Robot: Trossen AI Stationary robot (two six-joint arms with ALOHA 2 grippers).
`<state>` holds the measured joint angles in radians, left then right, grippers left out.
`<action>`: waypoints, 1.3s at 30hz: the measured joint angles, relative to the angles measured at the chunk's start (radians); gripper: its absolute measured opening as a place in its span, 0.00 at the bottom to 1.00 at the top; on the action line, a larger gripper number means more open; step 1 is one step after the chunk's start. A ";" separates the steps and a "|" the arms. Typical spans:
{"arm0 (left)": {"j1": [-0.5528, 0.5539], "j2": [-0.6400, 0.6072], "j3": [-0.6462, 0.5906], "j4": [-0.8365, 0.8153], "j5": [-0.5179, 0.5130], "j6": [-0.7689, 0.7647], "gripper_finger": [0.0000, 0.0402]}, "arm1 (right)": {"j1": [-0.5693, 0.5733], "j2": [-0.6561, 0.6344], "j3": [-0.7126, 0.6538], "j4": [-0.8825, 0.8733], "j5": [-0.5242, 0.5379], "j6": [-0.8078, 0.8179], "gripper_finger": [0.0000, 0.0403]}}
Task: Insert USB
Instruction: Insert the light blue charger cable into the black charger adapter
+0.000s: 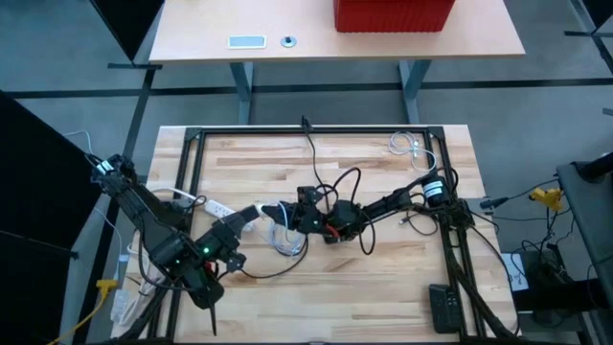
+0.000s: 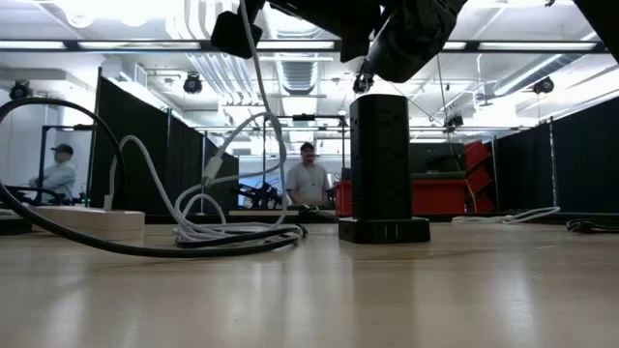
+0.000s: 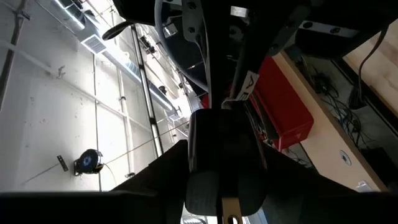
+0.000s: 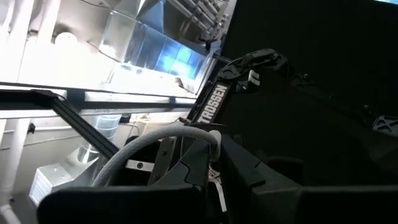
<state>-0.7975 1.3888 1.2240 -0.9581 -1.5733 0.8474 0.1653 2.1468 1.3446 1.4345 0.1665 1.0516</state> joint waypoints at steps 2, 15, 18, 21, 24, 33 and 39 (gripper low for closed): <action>0.000 0.000 0.000 0.000 -0.001 0.000 0.37 | 0.003 0.000 0.001 0.000 0.013 -0.016 0.03; 0.033 -0.001 -0.002 0.000 -0.005 -0.016 0.37 | 0.025 0.000 0.006 0.006 0.107 -0.066 0.03; 0.035 -0.001 -0.001 -0.001 -0.005 -0.020 0.37 | 0.026 0.000 0.006 0.004 0.106 -0.057 0.03; 0.036 -0.001 -0.002 -0.001 -0.004 -0.020 0.37 | 0.027 0.000 0.007 0.003 0.112 -0.060 0.03; 0.037 -0.001 -0.002 -0.001 -0.003 -0.022 0.37 | 0.029 0.000 0.007 0.002 0.124 -0.064 0.03; 0.066 -0.001 -0.002 0.016 0.000 -0.034 0.37 | 0.035 -0.003 0.008 0.003 0.171 -0.091 0.03; 0.085 -0.001 -0.002 0.060 0.001 -0.056 0.37 | 0.040 -0.004 0.008 0.002 0.172 -0.119 0.03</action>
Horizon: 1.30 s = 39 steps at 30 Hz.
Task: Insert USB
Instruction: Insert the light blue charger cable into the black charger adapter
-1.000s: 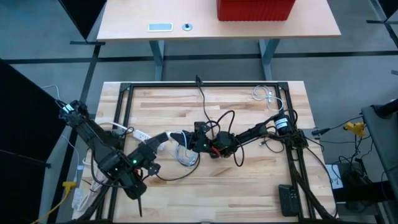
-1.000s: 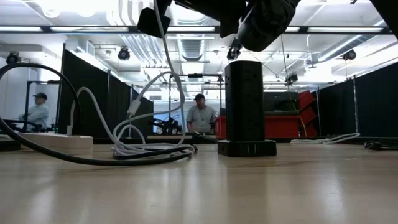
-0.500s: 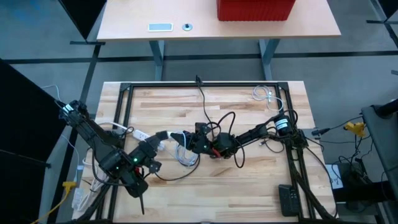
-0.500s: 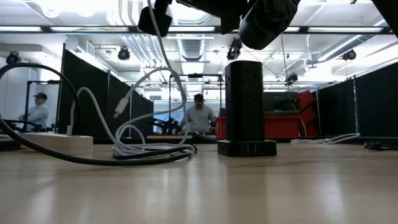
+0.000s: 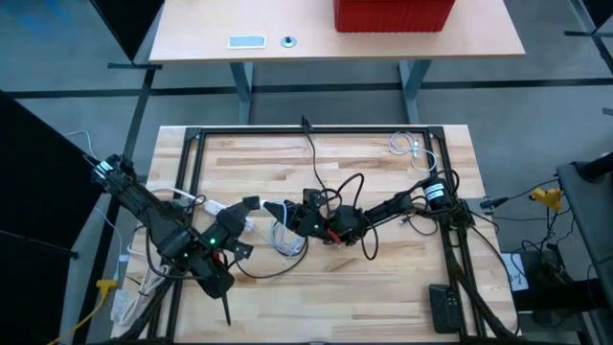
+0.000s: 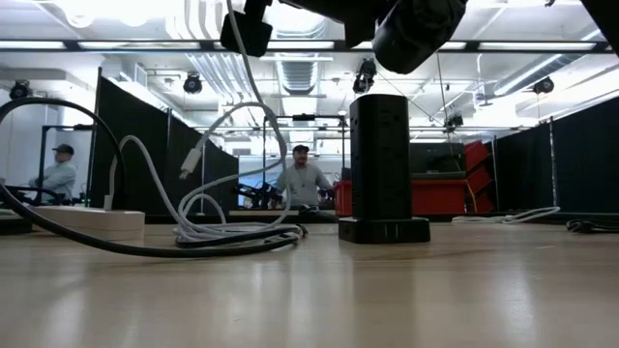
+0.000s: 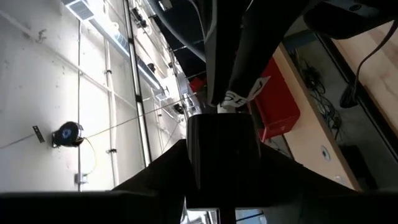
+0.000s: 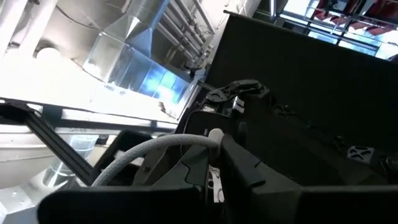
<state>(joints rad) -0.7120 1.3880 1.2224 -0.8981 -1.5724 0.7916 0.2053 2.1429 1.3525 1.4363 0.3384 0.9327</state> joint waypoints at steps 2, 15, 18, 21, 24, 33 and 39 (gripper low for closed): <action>0.002 0.000 0.000 0.001 0.000 0.000 0.37 | 0.002 0.000 0.000 -0.003 -0.005 -0.002 0.03; 0.011 -0.001 0.000 0.043 -0.012 0.017 0.37 | 0.002 0.000 0.027 -0.033 -0.006 -0.019 0.02; 0.016 -0.002 0.000 0.054 -0.014 0.014 0.37 | 0.002 0.000 0.036 -0.042 -0.004 -0.036 0.02; 0.017 -0.001 0.000 0.061 -0.009 0.012 0.37 | 0.002 0.000 0.037 -0.043 0.016 -0.041 0.02; 0.023 -0.001 0.000 0.076 -0.007 0.012 0.37 | 0.000 0.000 0.037 -0.042 0.021 -0.042 0.02; 0.034 -0.005 0.000 0.078 0.010 0.006 0.37 | -0.005 0.000 0.035 -0.048 0.009 -0.156 0.08; 0.021 -0.024 -0.002 0.078 0.035 -0.035 0.37 | -0.006 -0.002 0.026 -0.043 -0.041 -0.244 0.31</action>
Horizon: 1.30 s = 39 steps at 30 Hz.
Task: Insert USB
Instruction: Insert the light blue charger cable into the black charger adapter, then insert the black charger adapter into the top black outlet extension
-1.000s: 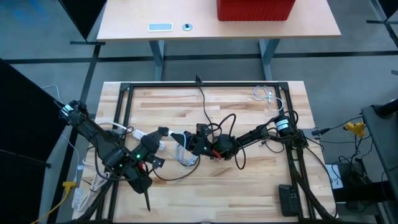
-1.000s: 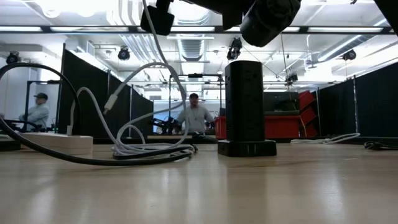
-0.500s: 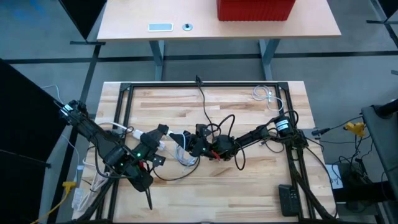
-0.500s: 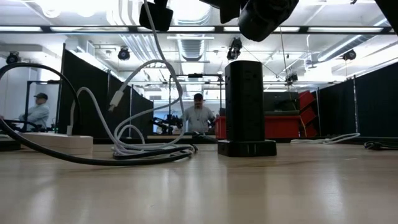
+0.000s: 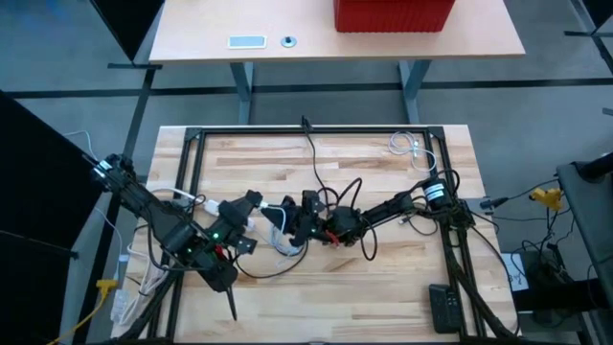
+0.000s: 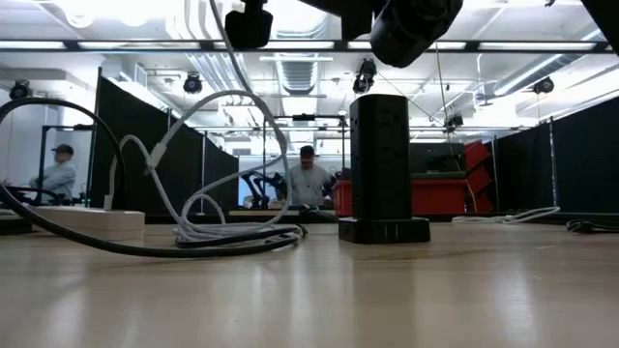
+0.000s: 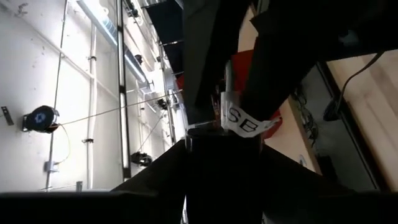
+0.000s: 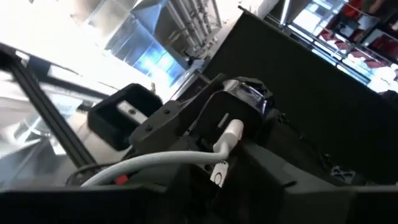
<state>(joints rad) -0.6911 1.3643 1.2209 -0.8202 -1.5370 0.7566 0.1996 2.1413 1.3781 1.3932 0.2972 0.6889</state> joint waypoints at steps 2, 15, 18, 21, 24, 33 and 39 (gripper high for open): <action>-0.013 -0.014 0.000 -0.001 -0.003 -0.020 0.37 | 0.004 -0.004 -0.010 -0.006 -0.009 -0.060 0.37; -0.114 -0.214 0.006 -0.034 0.129 -0.685 0.37 | 0.052 -0.097 -0.033 -0.551 0.061 -1.063 0.55; -0.112 -0.261 -0.016 -0.105 0.297 -0.995 0.37 | 0.058 -0.103 0.044 -0.681 0.241 -1.173 0.56; -0.113 -0.262 -0.050 -0.176 0.261 -1.114 0.37 | 0.052 -0.132 0.089 -0.698 0.258 -0.990 0.56; -0.112 -0.256 -0.097 -0.215 0.250 -1.136 0.37 | 0.051 -0.172 0.093 -0.722 0.244 -0.825 0.56; -0.097 -0.226 -0.176 -0.204 0.089 -1.131 0.37 | 0.042 -0.195 0.101 -0.765 0.175 -0.630 0.60; -0.084 -0.134 -0.195 -0.153 0.058 -1.110 0.37 | 0.025 -0.163 0.135 -0.783 0.178 -0.653 0.62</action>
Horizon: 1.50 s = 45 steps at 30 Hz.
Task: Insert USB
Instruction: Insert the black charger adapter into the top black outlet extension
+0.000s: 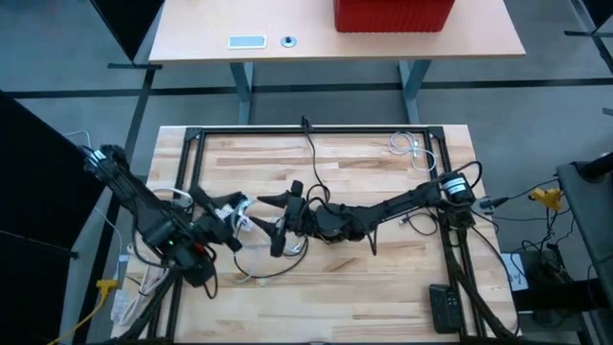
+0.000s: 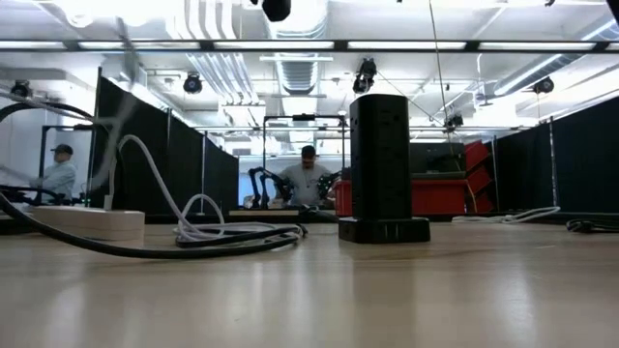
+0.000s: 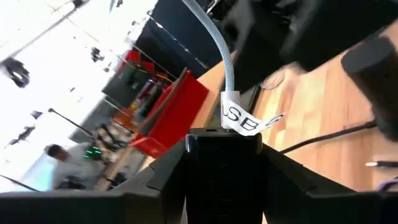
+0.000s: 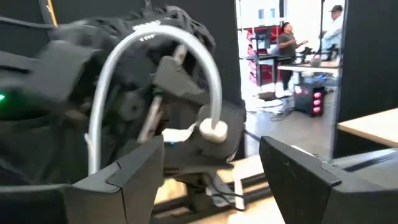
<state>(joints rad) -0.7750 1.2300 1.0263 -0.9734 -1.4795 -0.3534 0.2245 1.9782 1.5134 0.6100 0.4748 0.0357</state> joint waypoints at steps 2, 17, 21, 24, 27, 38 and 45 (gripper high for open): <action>0.000 0.038 0.000 0.012 -0.031 0.012 0.37 | -0.002 0.001 0.003 -0.013 -0.001 -0.006 0.64; 0.048 0.146 0.007 0.183 -0.094 0.107 0.37 | -0.024 0.003 0.003 -0.091 -0.004 0.015 0.82; 0.053 0.160 0.007 0.256 -0.093 0.198 0.37 | -0.033 0.003 0.003 -0.111 -0.005 0.016 0.77; 0.057 0.170 0.007 0.311 -0.092 0.259 0.37 | -0.034 0.003 0.003 -0.120 -0.006 0.019 0.71; 0.063 0.180 0.007 0.352 -0.090 0.315 0.37 | -0.035 0.003 0.003 -0.125 -0.009 0.023 0.63; 0.080 0.196 0.007 0.402 -0.079 0.373 0.37 | -0.033 -0.001 0.007 -0.185 -0.013 0.041 0.36; 0.063 0.194 0.007 0.443 -0.062 0.351 0.37 | -0.001 -0.029 0.010 -0.258 0.026 0.007 0.36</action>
<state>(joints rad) -0.7119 1.4237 1.0332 -0.5308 -1.5413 -0.0025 0.2231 1.9488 1.5230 0.3524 0.5008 0.0422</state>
